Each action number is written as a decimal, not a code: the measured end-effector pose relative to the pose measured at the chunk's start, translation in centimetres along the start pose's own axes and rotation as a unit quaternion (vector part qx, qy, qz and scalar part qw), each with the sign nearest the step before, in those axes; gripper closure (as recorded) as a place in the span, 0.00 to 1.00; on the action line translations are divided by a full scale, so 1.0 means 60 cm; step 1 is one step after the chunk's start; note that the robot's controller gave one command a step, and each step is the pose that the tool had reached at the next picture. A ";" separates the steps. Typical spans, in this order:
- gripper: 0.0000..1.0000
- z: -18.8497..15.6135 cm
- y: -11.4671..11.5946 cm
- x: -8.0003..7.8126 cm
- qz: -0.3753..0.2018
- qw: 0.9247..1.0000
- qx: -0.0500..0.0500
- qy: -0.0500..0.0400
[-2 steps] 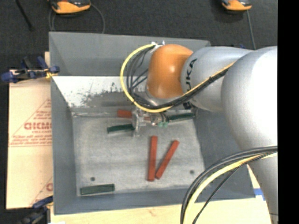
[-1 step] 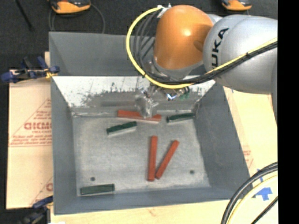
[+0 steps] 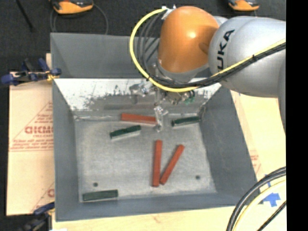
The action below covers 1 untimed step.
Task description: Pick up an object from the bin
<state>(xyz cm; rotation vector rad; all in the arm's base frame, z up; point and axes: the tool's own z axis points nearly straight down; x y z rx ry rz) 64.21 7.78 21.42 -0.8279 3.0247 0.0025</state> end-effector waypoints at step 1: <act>0.00 0.246 -0.069 0.113 -0.067 0.998 -0.001 0.004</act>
Offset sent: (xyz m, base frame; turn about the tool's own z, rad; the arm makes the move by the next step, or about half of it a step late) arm -0.0350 -0.0675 -0.1442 -0.1388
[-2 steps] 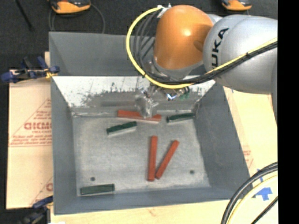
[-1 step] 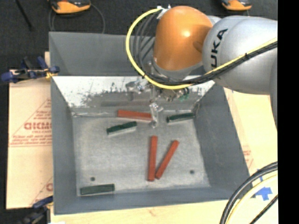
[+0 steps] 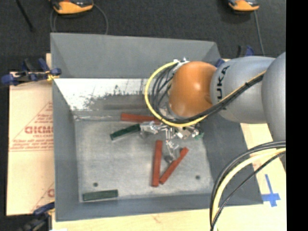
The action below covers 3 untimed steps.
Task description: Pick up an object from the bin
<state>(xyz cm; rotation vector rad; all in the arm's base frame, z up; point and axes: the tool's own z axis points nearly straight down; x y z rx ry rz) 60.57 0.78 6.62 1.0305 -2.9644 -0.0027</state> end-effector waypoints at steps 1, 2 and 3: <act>1.00 -0.008 -0.001 -0.005 0.001 1.000 0.002 -0.003; 1.00 -0.147 0.027 0.024 -0.003 1.000 0.004 -0.005; 1.00 -0.279 0.025 -0.008 -0.004 1.000 0.005 -0.007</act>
Offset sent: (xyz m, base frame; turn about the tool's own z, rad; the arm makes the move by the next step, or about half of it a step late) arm 0.0000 0.0000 0.0000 0.0000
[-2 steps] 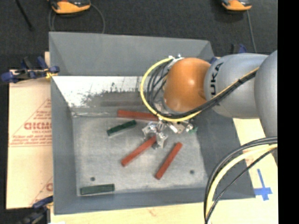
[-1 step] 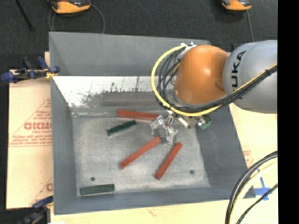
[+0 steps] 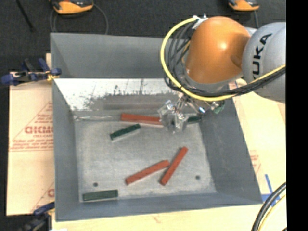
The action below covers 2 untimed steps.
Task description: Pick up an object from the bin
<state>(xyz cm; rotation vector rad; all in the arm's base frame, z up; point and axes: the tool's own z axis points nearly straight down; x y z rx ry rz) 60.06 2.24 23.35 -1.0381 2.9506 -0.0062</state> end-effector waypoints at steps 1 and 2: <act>0.00 0.009 0.002 0.003 0.001 1.000 -0.003 0.003; 0.00 0.267 0.067 0.128 -0.094 0.995 -0.008 0.007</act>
Offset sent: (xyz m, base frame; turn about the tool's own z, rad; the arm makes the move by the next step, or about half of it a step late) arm 0.0000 0.0000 0.0000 0.0000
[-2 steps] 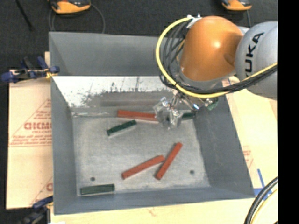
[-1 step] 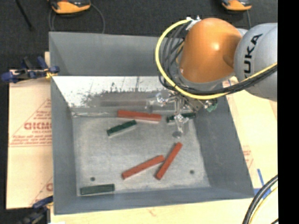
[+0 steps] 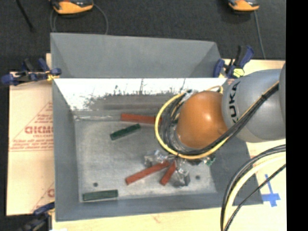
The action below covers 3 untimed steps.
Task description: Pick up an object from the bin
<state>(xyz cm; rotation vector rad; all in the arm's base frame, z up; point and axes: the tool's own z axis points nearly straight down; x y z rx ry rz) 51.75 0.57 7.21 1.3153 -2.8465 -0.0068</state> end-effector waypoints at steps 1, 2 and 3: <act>1.00 -0.008 -0.006 -0.005 0.000 1.000 0.005 -0.004; 1.00 -0.203 -0.081 -0.044 0.023 1.000 0.008 -0.006; 1.00 -0.271 -0.072 -0.001 -0.162 0.987 0.006 -0.003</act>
Offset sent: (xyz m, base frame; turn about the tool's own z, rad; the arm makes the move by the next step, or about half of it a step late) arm 0.0000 0.0000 0.0000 0.0000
